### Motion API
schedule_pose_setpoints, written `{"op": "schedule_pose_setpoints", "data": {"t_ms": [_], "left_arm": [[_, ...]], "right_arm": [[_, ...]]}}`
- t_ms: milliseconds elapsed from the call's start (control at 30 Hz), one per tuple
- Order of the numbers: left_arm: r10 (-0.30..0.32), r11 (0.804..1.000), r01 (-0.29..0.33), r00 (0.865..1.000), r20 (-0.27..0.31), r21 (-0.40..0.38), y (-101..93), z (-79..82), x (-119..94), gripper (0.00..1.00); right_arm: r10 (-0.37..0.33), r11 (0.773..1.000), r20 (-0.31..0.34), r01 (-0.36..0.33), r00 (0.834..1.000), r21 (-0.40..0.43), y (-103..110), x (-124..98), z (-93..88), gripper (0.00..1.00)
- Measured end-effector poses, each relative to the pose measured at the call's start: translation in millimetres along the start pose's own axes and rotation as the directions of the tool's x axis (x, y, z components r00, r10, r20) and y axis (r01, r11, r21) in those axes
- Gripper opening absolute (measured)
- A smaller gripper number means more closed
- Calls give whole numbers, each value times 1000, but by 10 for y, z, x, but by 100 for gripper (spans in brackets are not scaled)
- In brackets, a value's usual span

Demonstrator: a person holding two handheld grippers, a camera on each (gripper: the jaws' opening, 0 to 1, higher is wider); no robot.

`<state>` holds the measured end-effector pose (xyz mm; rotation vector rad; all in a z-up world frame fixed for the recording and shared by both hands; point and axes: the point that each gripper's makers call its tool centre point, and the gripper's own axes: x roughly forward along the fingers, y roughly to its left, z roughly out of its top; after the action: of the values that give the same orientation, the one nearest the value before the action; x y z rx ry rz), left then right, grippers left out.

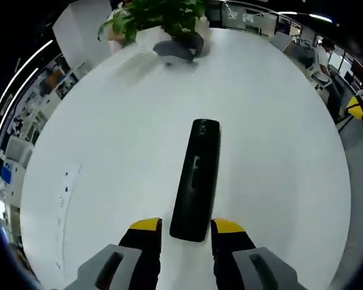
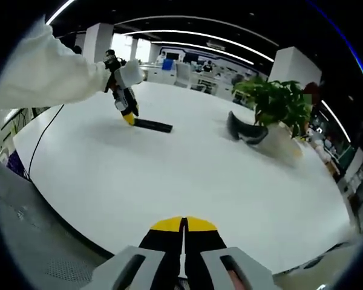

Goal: Press the specified remote control buttons in sequence, fully releasing each button before pressing the next.

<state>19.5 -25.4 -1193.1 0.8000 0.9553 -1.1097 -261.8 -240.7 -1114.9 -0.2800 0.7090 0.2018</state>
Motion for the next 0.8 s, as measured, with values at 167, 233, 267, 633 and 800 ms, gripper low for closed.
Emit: {"op": "schedule_pose_setpoints", "data": {"t_ms": [167,233,267,633,800], "left_arm": [[-49,999,49,999,-23,-1,-44,3,22,28],[-57,998,57,998,-29,2,-61,0,25,27],[-60,998,60,998,-29,14,-68,0,26,26],[-33,999,33,999,-40,4,-165,-9,28,23],[-32,999,33,997,-70,9,-209,-25,20,23]], "right_arm": [[-1,1000,-6,1,1000,-2,-1,4,-14,0],[-1,1000,-11,1,1000,-3,1,5,-18,0],[-1,1000,-12,1,1000,-4,2,5,-18,0],[-1,1000,-17,1,1000,-6,6,8,-28,0],[-2,1000,-25,2,1000,-1,4,11,-37,0]]}}
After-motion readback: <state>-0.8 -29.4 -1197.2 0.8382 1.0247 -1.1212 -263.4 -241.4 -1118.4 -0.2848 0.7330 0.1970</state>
